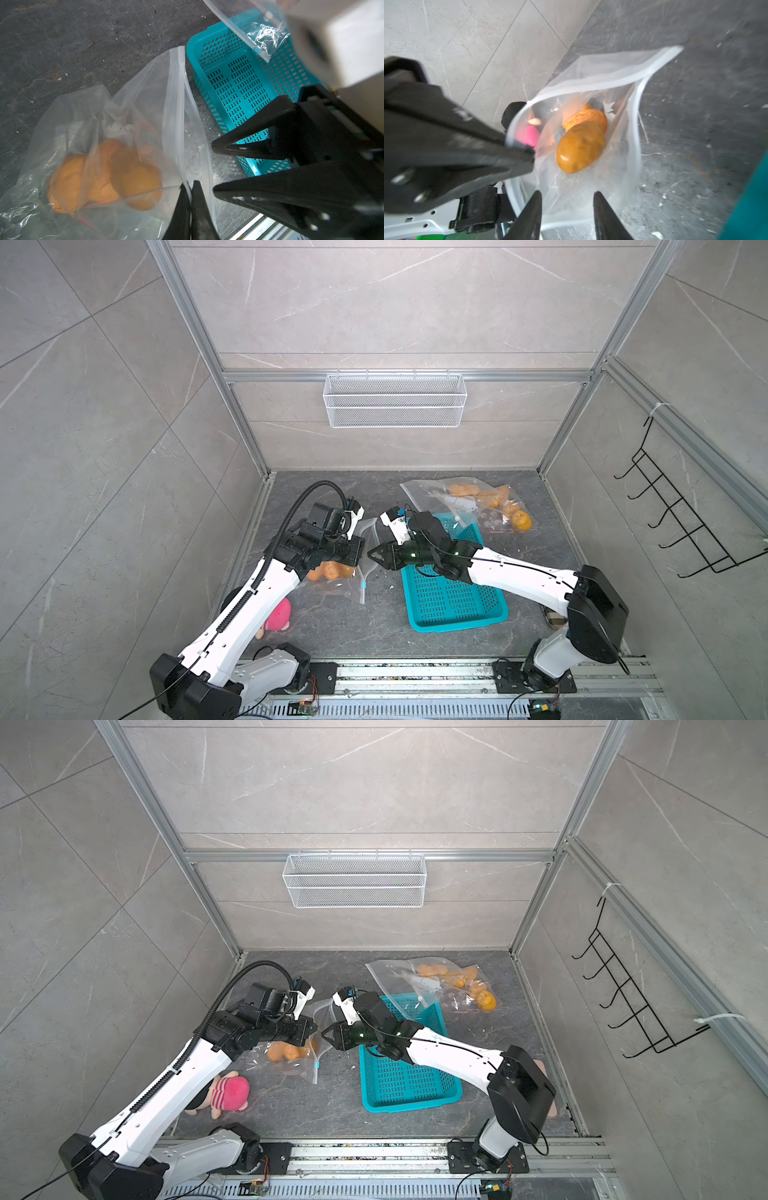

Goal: Put the potatoes into a zipper bag and zip it
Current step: Place the potato into the zipper food storage bag, then adjust the zipper food storage bag at the center of the board.

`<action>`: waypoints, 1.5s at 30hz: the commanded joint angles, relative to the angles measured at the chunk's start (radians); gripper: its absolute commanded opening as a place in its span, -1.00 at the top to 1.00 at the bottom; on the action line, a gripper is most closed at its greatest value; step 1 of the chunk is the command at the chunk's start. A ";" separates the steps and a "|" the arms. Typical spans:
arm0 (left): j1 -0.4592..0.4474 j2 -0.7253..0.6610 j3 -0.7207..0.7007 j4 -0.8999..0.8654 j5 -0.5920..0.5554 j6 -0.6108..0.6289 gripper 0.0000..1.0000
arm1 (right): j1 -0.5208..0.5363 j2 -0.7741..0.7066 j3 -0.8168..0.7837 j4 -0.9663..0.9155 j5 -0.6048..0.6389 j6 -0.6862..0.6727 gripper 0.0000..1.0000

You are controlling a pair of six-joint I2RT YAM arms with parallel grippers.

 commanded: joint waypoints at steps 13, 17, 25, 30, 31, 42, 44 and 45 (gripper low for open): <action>-0.001 -0.073 0.176 -0.133 0.029 0.117 1.00 | 0.001 -0.386 -0.063 0.022 0.298 -0.404 0.09; -0.002 -0.113 0.258 -0.164 0.018 0.138 1.00 | 0.000 -0.433 -0.011 -0.044 0.349 -0.444 0.09; -0.001 -0.219 0.237 -0.154 0.063 0.237 1.00 | 0.002 -0.540 -0.074 0.040 0.491 -0.442 0.05; -0.001 -0.273 0.152 -0.113 0.124 0.285 1.00 | 0.001 -0.516 -0.070 0.015 0.516 -0.523 0.04; -0.001 -0.276 0.147 -0.118 0.139 0.295 1.00 | 0.001 -0.511 -0.061 -0.005 0.476 -0.549 0.03; -0.002 -0.278 0.124 -0.162 0.216 0.360 1.00 | -0.001 -0.395 0.090 -0.312 -0.102 -1.156 -0.26; -0.001 -0.288 0.110 -0.160 0.238 0.365 1.00 | -0.002 -0.347 0.157 -0.419 -0.132 -1.280 -0.25; -0.001 -0.293 0.105 -0.162 0.251 0.371 1.00 | -0.002 -0.326 0.191 -0.442 -0.123 -1.313 -0.25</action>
